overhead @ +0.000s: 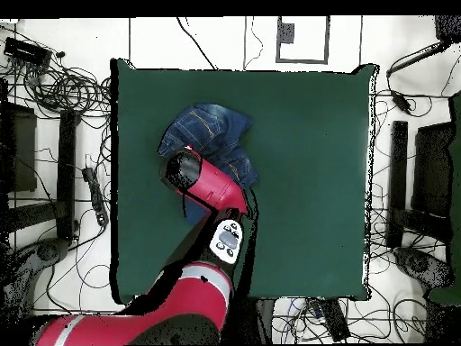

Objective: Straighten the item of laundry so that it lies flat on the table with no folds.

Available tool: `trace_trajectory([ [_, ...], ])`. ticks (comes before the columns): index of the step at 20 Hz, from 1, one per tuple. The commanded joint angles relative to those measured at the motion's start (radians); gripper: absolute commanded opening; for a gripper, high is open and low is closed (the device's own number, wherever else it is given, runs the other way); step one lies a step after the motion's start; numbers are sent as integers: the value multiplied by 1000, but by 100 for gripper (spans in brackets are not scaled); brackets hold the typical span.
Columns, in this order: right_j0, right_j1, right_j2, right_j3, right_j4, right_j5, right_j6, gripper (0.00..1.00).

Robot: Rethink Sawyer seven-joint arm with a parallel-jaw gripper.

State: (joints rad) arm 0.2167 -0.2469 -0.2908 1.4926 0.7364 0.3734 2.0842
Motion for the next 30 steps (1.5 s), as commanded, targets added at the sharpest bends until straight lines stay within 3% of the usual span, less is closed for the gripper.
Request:
trace_trajectory([
  [1, 78, 140, 75, -80, -45, 148, 228, 0],
  [4, 112, 178, 6, -139, -57, 213, 278, 0],
  [11, 152, 187, -79, -132, -50, 193, 311, 0],
  [20, 278, -37, -288, 20, -123, 336, 278, 0],
  [30, 298, -207, -296, 114, -144, 397, 265, 0],
])
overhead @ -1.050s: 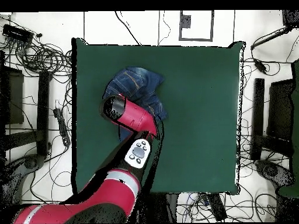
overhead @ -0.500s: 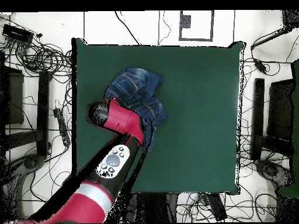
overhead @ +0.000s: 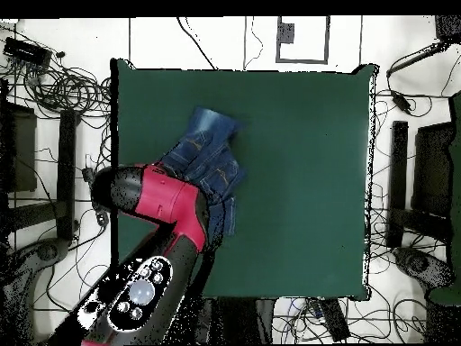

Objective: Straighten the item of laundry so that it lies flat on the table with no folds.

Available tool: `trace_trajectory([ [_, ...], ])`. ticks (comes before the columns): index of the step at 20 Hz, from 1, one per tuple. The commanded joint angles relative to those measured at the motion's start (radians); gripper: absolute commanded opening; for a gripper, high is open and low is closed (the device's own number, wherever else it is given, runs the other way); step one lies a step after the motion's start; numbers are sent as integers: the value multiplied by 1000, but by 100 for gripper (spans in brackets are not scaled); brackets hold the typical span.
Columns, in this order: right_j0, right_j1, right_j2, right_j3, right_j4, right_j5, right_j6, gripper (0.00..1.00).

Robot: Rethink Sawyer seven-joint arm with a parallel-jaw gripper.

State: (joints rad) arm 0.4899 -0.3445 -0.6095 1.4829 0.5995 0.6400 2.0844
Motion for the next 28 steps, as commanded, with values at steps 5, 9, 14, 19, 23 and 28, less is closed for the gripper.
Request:
trace_trajectory([
  [5, 34, -213, 46, 193, 18, 112, 269, 0],
  [9, 60, -289, 38, 229, 24, 178, 318, 0],
  [14, 109, -362, -18, 213, 1, 311, 403, 0],
  [19, 174, -418, -124, 154, -55, 439, 455, 0],
  [23, 211, -461, -217, 89, -137, 477, 407, 0],
  [28, 242, -533, -281, 23, -181, 614, 450, 0],
])
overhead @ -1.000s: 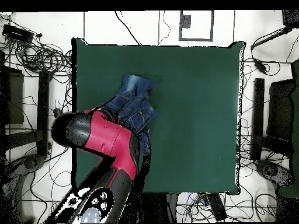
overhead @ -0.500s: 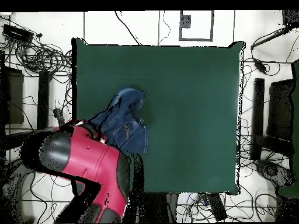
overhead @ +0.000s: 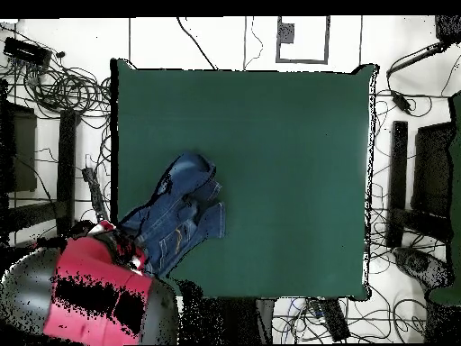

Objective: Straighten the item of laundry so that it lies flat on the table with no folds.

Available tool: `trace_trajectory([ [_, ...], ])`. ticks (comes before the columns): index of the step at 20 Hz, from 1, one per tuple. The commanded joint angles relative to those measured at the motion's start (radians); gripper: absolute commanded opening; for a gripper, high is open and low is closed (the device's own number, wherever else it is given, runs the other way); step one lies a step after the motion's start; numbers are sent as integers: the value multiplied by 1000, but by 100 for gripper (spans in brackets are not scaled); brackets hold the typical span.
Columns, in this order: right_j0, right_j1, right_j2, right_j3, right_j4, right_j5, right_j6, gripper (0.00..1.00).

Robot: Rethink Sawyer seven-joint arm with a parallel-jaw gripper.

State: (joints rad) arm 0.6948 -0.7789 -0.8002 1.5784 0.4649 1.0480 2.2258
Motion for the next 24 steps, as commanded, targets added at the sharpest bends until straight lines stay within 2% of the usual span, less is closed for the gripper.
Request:
trace_trajectory([
  [1, 39, -105, -94, -81, -46, 222, 324, 0],
  [6, 58, -129, -138, -162, -43, 352, 418, 0],
  [9, 58, -133, -165, -227, -56, 427, 428, 0],
  [13, 27, -154, -178, -333, -66, 570, 404, 0],
  [15, 0, -159, -188, -409, -80, 686, 383, 0],
  [18, -28, -172, -188, -462, -61, 772, 414, 0],
  [20, -36, -176, -194, -483, -58, 814, 430, 0],
  [24, -26, -181, -197, -463, -32, 793, 481, 0],
])
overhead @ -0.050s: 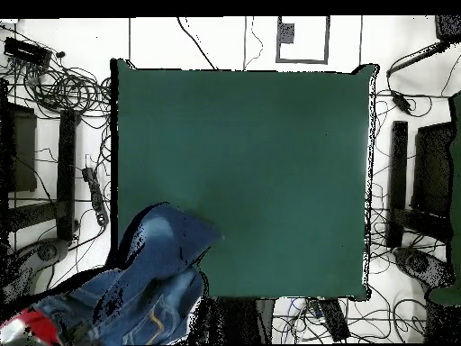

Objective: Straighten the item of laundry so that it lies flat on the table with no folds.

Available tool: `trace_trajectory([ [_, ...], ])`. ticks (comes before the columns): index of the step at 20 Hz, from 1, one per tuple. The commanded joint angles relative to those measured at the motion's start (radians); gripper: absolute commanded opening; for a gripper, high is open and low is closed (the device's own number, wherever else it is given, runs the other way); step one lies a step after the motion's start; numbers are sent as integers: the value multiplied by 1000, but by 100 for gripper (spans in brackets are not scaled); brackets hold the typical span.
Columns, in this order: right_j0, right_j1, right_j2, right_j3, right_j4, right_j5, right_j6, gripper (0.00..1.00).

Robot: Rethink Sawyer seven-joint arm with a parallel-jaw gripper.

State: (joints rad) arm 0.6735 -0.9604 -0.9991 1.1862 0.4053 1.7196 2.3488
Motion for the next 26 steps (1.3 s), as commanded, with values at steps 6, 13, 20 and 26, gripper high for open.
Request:
trace_trajectory([
  [6, -5, 19, 2, -114, 71, 163, 455, 0],
  [13, -3, 42, 32, -161, 96, 129, 523, 0],
  [20, 4, 77, 83, -178, 107, 46, 553, 0],
  [26, 26, 120, 98, -193, 123, 19, 618, 0],
])
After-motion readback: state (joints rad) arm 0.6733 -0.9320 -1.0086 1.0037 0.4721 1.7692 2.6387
